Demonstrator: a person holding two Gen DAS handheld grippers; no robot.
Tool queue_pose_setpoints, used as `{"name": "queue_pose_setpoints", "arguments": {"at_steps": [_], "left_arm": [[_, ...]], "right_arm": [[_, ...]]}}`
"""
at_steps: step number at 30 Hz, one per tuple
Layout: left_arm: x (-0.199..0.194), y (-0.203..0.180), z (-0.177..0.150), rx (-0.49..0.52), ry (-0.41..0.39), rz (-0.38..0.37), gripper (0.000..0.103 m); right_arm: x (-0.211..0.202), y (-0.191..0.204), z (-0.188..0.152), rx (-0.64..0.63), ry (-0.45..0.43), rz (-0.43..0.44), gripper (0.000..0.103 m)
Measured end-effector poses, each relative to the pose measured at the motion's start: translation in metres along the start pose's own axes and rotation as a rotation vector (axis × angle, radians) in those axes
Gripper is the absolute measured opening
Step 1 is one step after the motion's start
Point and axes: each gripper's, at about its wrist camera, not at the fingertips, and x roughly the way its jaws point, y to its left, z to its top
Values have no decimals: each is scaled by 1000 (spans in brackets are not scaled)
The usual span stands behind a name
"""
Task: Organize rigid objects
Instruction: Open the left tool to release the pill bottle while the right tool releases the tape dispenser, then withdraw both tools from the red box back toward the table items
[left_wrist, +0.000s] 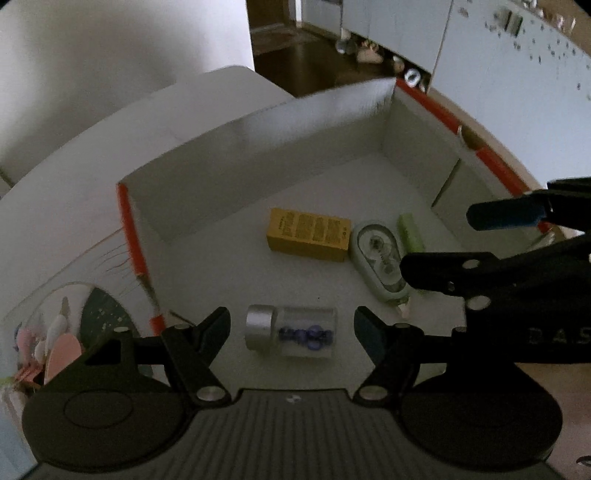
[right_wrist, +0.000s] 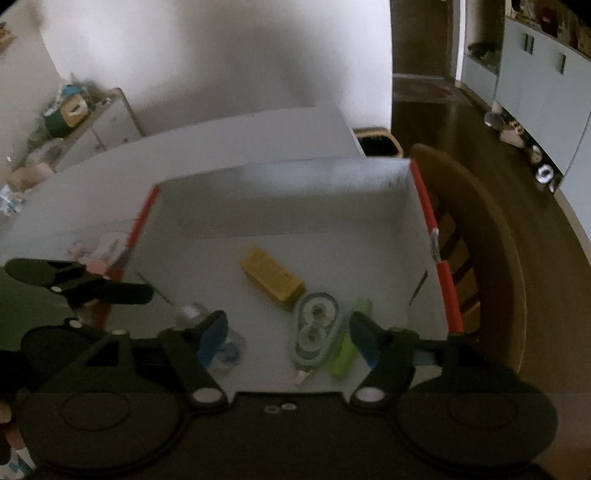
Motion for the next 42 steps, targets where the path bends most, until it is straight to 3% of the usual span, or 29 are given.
{"name": "queue_pose_setpoints", "arguments": {"at_steps": [18, 32, 42], "left_arm": [[-84, 25, -44, -86, -229, -43, 74], [-116, 61, -89, -205, -295, -70, 74], [-122, 112, -123, -335, -334, 14, 84]], "right_arm": [[-61, 41, -10, -43, -154, 105, 83], [-76, 70, -34, -42, -257, 217, 94], [-63, 114, -46, -91, -278, 253, 103]]}}
